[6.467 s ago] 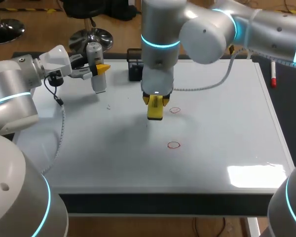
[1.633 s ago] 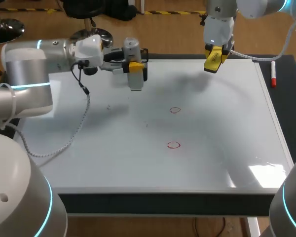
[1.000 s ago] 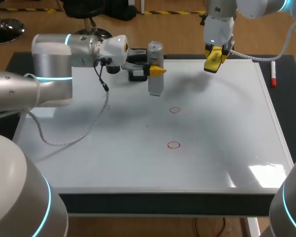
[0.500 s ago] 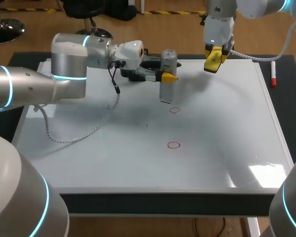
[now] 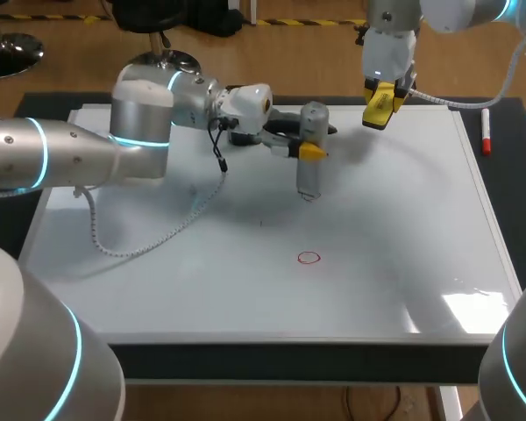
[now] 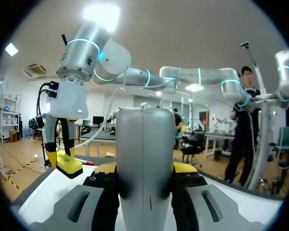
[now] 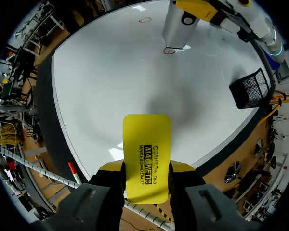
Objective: Pick up the inspection probe, press it on each red-marked spot on the whiteboard one by one, put down the probe, pick up the eraser, and wipe off all the red marks.
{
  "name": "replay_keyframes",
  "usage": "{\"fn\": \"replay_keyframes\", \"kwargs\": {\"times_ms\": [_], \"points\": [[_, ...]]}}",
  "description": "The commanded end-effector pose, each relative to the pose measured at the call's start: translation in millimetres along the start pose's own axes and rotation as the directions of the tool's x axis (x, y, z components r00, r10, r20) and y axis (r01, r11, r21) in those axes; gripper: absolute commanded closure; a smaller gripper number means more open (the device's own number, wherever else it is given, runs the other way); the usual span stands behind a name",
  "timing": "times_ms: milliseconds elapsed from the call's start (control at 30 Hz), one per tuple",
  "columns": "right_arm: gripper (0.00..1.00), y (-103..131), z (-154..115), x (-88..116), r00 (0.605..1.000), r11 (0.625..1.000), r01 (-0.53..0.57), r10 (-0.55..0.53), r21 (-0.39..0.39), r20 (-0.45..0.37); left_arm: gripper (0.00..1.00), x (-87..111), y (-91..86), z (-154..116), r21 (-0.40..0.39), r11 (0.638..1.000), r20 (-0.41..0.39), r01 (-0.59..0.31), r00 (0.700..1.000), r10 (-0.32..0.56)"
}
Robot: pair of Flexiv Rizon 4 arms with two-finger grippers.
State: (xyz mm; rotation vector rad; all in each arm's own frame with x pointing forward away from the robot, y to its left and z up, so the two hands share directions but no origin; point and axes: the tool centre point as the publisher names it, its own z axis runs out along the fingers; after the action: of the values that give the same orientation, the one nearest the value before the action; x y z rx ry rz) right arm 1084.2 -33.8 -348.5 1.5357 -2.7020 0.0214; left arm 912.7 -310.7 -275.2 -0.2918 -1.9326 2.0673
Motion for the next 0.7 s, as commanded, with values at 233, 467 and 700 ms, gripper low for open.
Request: {"fn": "replay_keyframes", "kwargs": {"times_ms": [233,467,700], "points": [[1.00,-0.5,-1.8,0.6,1.000,1.000,0.002,-0.002,0.001,-0.003,1.00,-3.3,11.8,-1.1,0.009,1.000,-0.023,0.012,1.000,-0.012],[1.00,-0.5,-1.8,0.6,1.000,1.000,0.002,-0.002,0.001,-0.003,1.00,-2.8,14.1,-1.4,0.016,1.000,-0.034,0.011,0.999,-0.011],[1.00,-0.5,-1.8,0.6,1.000,1.000,0.002,-0.002,0.001,-0.003,1.00,-1.9,16.7,1.8,0.013,1.000,-0.047,0.016,0.999,-0.015]]}}
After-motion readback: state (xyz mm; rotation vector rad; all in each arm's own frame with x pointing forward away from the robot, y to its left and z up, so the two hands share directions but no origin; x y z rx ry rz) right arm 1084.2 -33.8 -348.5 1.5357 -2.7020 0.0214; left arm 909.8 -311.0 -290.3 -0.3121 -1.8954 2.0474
